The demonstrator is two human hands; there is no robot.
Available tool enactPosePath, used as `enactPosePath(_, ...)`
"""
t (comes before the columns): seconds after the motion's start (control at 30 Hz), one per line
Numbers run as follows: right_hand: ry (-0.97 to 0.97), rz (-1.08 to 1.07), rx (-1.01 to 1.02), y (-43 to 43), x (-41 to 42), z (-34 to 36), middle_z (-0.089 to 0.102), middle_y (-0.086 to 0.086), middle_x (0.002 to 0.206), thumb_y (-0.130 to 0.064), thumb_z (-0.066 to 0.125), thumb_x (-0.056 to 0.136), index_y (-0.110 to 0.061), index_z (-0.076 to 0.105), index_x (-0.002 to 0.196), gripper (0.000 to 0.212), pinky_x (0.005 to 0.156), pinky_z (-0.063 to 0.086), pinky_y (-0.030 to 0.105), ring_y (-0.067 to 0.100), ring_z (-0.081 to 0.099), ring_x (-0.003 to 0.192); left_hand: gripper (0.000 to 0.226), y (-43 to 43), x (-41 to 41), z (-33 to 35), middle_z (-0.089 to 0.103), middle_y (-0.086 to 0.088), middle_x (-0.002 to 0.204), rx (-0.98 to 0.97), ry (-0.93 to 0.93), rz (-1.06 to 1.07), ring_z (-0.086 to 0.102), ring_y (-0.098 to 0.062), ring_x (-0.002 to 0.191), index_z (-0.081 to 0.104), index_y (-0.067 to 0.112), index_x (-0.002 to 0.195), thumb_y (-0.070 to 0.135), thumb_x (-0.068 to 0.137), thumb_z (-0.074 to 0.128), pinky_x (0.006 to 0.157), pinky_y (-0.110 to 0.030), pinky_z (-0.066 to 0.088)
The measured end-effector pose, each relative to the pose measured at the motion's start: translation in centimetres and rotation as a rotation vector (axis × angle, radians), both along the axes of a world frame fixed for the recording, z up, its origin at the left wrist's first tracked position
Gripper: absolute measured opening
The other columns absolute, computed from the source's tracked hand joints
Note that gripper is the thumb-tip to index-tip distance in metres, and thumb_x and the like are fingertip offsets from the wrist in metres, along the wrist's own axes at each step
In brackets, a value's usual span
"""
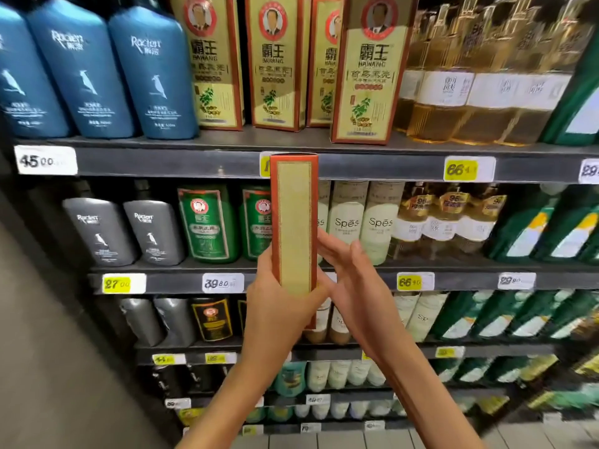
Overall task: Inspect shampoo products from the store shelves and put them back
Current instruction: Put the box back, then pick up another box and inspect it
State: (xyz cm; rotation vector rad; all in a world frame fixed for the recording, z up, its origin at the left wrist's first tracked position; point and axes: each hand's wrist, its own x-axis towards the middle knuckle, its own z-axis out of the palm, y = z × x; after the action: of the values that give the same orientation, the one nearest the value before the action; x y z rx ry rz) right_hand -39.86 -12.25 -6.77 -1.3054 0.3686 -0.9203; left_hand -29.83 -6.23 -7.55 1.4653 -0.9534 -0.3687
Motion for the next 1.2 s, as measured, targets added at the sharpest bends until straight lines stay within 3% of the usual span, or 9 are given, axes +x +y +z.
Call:
enactPosePath(0.17,0.249,-0.11,-0.148,-1.6,-0.5,-0.5,0.039,-0.017,0.147,-0.061,0.036,0.09,-0.038,0.039,0.139,0.054,0.099,0.034,0.005,-0.014,0.037,0.126,0.025,1.0,2.3,0.4,0.071,0.013,0.089,-0.018,0.249,-0.147,0.067,-0.003,0.087,0.06,0.03,0.097,0.019,0.076,0.069,0.07,-0.028,0.056)
enactPosePath(0.33,0.006,0.223,0.188,-2.3,0.1,-0.2,0.06,0.007,0.131,-0.042,0.041,0.094,-0.016,0.051,0.133,0.047,0.1,0.048,0.036,0.023,0.055,0.122,0.044,2.5,3.2,-0.4,0.072,-0.002,0.104,0.025,0.69,-0.612,0.07,-0.021,0.09,0.066,0.024,0.107,0.034,0.064,0.065,0.06,-0.034,0.059)
enactPosePath(0.47,-0.018,0.085,0.299,-1.7,0.8,-1.0,0.068,0.014,0.116,-0.035,0.051,0.088,-0.009,0.061,0.117,0.04,0.09,0.054,0.036,0.026,0.064,0.108,0.025,2.3,2.9,-1.7,0.068,0.003,0.114,0.055,0.582,-0.515,0.065,-0.015,0.103,0.065,0.029,0.107,0.034,0.084,0.057,0.073,-0.024,0.055)
enactPosePath(0.63,0.195,-0.247,0.099,-1.0,1.7,-1.4,0.071,0.007,0.099,-0.017,0.058,0.092,-0.012,0.059,0.099,0.008,0.084,0.056,0.035,0.023,0.068,0.096,0.056,3.5,1.0,-2.8,0.031,0.02,0.122,0.097,-0.146,-0.179,0.033,0.024,0.11,0.021,0.055,0.128,0.064,0.081,0.051,0.085,0.007,0.028)
enactPosePath(0.73,0.213,-0.177,0.068,-0.1,2.1,-1.2,0.068,0.002,0.105,-0.027,0.057,0.091,-0.015,0.059,0.106,0.019,0.089,0.054,0.034,0.017,0.065,0.101,0.093,2.8,-0.1,-2.5,0.034,0.007,0.129,0.147,-0.024,-0.195,0.043,0.011,0.109,0.028,0.037,0.14,0.074,0.06,0.061,0.086,-0.004,0.038)
enactPosePath(0.87,0.248,-0.031,-0.111,0.6,1.2,-1.3,0.055,-0.01,0.133,-0.046,0.042,0.092,-0.024,0.054,0.13,0.046,0.101,0.042,0.018,0.001,0.05,0.124,0.052,2.4,0.6,-2.4,0.07,0.004,0.104,0.005,0.421,-0.24,0.064,-0.011,0.101,0.058,0.027,0.111,0.043,0.065,0.077,0.084,-0.027,0.049)
enactPosePath(0.97,0.316,-0.104,0.011,0.5,0.7,-2.1,0.05,-0.004,0.139,-0.044,0.051,0.092,-0.028,0.043,0.137,0.048,0.102,0.045,0.031,0.011,0.051,0.126,0.059,3.4,1.6,-3.1,0.067,-0.005,0.117,-0.026,0.729,-0.474,0.062,-0.021,0.11,0.057,0.019,0.122,0.041,0.07,0.073,0.092,-0.037,0.051)
enactPosePath(1.1,0.275,0.174,0.367,0.4,0.2,-2.3,0.074,0.0,0.102,-0.049,0.062,0.077,-0.025,0.067,0.108,0.039,0.064,0.058,0.027,0.016,0.072,0.09,0.059,4.1,1.9,-3.8,0.066,-0.001,0.119,0.002,0.764,-0.54,0.061,-0.016,0.111,0.053,0.023,0.123,0.055,0.074,0.062,0.082,-0.026,0.054)
enactPosePath(1.2,0.262,0.156,0.406,0.0,0.5,-3.2,0.076,0.001,0.092,-0.03,0.054,0.093,-0.02,0.067,0.1,0.018,0.057,0.056,0.024,0.016,0.073,0.081,0.053,4.4,2.6,-4.4,0.069,0.005,0.113,0.074,0.663,-0.508,0.064,-0.012,0.107,0.053,0.029,0.119,0.063,0.078,0.05,0.077,-0.021,0.054)
